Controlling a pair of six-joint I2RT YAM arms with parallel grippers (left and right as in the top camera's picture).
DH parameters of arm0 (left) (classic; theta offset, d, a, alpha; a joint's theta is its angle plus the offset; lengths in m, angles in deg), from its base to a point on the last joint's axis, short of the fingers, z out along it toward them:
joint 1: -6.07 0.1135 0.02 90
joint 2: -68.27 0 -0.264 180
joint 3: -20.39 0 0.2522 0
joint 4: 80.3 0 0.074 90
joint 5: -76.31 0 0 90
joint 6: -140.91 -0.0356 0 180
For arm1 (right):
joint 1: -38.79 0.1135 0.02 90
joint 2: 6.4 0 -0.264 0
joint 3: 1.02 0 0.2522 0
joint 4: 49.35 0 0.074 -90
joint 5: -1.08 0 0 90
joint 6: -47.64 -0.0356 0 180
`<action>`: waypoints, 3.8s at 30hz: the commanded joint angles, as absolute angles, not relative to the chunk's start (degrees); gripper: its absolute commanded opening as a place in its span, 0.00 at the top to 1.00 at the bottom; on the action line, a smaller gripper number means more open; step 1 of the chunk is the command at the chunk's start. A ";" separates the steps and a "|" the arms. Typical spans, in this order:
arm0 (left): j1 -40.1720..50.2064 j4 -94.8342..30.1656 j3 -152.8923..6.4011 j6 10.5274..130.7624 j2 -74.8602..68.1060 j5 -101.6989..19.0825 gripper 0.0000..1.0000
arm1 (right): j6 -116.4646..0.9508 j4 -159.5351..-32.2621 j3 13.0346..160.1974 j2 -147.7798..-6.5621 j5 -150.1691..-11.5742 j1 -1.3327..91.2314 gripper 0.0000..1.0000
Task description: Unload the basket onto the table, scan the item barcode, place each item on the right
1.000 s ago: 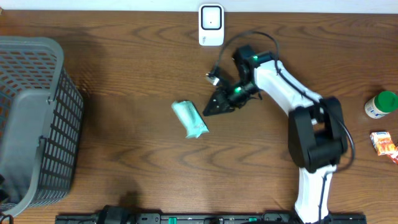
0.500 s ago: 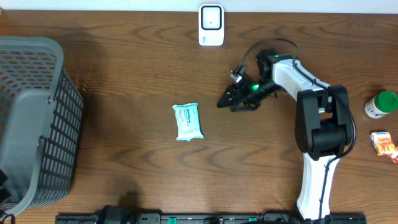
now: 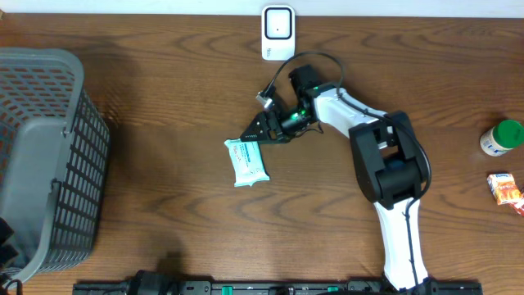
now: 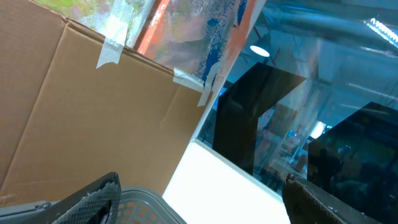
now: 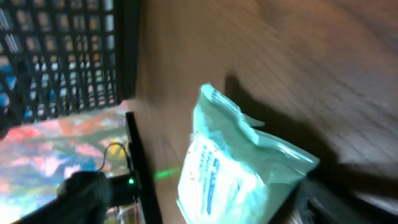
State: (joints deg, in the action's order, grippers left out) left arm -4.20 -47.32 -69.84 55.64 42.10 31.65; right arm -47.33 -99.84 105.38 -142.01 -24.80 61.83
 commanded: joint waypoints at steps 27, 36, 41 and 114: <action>-3.98 -47.51 -69.60 56.16 42.60 31.76 0.17 | -39.22 -129.50 125.75 -136.39 -64.99 65.02 0.42; -3.98 -47.27 -69.60 56.12 42.60 31.83 0.17 | -30.15 -122.99 122.65 -142.36 -52.69 64.98 0.01; -3.98 -46.12 -69.60 55.88 42.60 32.44 0.17 | -26.39 -121.85 122.65 -145.64 -48.84 64.70 0.01; -3.98 -34.20 -69.62 55.92 42.60 40.48 0.17 | -57.58 -143.30 119.85 -129.31 -100.62 91.30 0.01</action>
State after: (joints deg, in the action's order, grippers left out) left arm -4.22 -33.79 -69.79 55.62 42.10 33.66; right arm -53.76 -144.85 122.47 -129.35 -94.46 86.31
